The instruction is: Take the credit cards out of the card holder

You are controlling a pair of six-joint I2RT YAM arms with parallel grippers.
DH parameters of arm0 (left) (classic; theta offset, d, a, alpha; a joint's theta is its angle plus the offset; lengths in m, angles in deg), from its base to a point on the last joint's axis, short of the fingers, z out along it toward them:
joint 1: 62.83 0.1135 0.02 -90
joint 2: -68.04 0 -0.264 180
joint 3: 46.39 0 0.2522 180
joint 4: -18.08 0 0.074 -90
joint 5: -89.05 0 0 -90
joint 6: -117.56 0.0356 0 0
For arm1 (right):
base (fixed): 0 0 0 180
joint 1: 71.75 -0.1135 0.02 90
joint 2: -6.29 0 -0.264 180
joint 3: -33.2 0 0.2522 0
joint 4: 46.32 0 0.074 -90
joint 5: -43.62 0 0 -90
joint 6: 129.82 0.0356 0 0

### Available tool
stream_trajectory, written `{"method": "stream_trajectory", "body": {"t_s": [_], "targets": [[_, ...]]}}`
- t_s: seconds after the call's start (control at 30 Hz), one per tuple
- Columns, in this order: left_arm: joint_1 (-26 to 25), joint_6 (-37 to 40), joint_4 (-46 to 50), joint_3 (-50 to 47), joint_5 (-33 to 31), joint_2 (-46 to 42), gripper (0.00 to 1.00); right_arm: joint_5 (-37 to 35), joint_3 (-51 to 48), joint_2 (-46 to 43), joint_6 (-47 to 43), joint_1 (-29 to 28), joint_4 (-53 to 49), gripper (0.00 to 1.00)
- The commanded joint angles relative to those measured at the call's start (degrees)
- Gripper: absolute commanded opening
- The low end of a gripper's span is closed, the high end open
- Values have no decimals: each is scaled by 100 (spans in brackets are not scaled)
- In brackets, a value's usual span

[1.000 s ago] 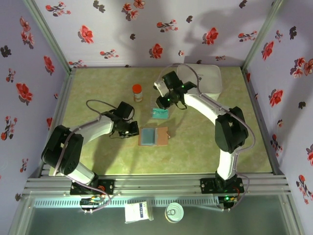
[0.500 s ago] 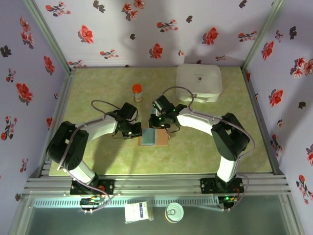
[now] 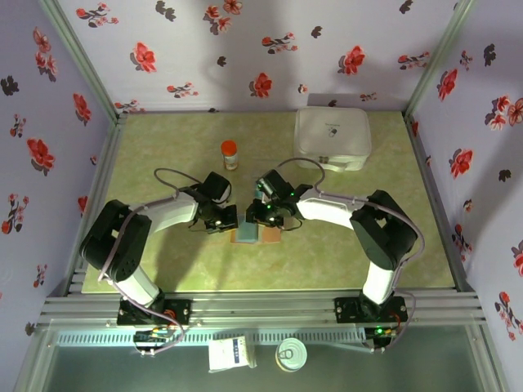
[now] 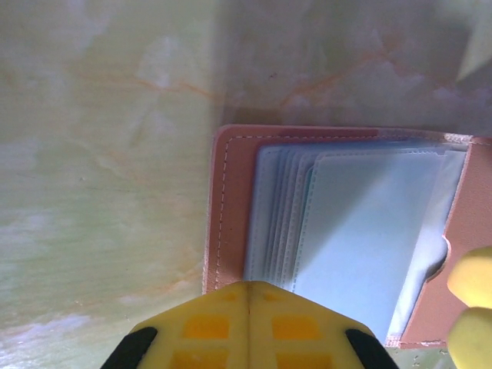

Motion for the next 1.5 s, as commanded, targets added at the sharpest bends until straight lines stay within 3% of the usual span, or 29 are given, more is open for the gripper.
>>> {"method": "stream_trajectory", "body": {"t_s": [0.0,0.53,1.47], "targets": [[-29,-64,7,-71,-20,98,3,198,-23,-75,172,-51,90,32],[-41,-67,89,-47,-71,123,3,320,-58,315,326,-67,304,22],[-28,-34,256,85,-197,93,2,-221,-381,-68,236,5,-13,21]]}}
